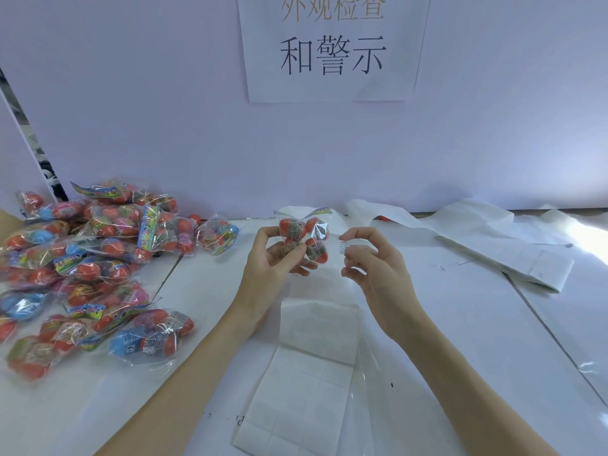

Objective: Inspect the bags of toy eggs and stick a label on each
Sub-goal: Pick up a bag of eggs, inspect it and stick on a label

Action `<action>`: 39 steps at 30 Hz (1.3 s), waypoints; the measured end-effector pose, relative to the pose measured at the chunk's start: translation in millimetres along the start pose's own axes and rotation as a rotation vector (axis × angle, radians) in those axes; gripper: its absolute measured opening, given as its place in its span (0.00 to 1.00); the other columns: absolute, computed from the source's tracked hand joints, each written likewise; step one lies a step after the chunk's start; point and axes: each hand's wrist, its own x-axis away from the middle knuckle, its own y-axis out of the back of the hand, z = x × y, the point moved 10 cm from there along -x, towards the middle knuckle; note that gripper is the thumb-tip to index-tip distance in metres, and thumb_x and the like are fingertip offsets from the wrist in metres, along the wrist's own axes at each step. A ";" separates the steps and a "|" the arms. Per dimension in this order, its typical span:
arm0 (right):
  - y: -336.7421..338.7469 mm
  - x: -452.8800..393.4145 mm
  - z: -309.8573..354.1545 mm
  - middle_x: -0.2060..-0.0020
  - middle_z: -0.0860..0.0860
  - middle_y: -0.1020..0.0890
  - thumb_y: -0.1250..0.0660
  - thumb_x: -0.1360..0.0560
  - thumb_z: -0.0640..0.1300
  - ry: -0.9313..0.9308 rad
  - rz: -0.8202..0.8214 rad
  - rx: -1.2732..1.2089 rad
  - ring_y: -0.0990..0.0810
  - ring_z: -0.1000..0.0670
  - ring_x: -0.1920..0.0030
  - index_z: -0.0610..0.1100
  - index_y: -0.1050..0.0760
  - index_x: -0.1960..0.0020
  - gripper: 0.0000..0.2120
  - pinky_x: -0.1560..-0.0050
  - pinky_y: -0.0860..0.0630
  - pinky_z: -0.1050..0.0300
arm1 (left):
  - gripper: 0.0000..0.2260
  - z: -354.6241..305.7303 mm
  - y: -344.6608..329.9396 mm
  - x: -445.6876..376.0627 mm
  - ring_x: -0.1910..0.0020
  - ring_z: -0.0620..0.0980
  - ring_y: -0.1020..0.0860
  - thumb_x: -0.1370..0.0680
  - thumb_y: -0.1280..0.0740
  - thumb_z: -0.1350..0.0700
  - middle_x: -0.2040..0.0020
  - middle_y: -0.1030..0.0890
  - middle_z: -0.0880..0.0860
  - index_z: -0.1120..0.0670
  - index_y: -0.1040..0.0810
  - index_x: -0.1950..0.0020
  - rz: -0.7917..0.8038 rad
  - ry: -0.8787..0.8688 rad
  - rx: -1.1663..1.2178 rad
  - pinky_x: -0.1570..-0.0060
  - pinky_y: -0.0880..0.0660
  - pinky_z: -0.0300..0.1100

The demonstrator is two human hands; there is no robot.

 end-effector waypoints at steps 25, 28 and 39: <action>-6.2 6.7 -2.2 0.61 0.50 0.14 0.26 0.22 0.40 0.033 -0.039 0.060 0.12 0.49 0.54 0.50 0.18 0.42 0.11 0.45 0.19 0.57 | 0.15 8.6 -10.1 0.0 0.48 0.63 0.14 0.18 0.31 0.51 0.44 0.14 0.60 0.57 0.25 0.35 0.092 0.032 0.131 0.54 0.18 0.46; -6.3 7.2 -0.5 0.61 0.50 0.13 0.26 0.22 0.39 0.030 -0.039 0.061 0.12 0.49 0.54 0.50 0.18 0.42 0.11 0.52 0.20 0.64 | 0.18 4.9 -10.4 0.9 0.50 0.61 0.14 0.21 0.26 0.52 0.46 0.14 0.59 0.57 0.26 0.35 0.077 0.005 0.077 0.55 0.18 0.44; 12.5 10.5 18.3 0.63 0.54 0.14 0.34 0.17 0.44 0.209 -0.239 0.426 0.14 0.56 0.62 0.52 0.24 0.45 0.03 0.61 0.23 0.67 | 0.17 4.8 -7.9 1.6 0.55 0.61 0.13 0.22 0.25 0.62 0.50 0.12 0.58 0.54 0.27 0.38 0.028 -0.012 0.018 0.58 0.18 0.43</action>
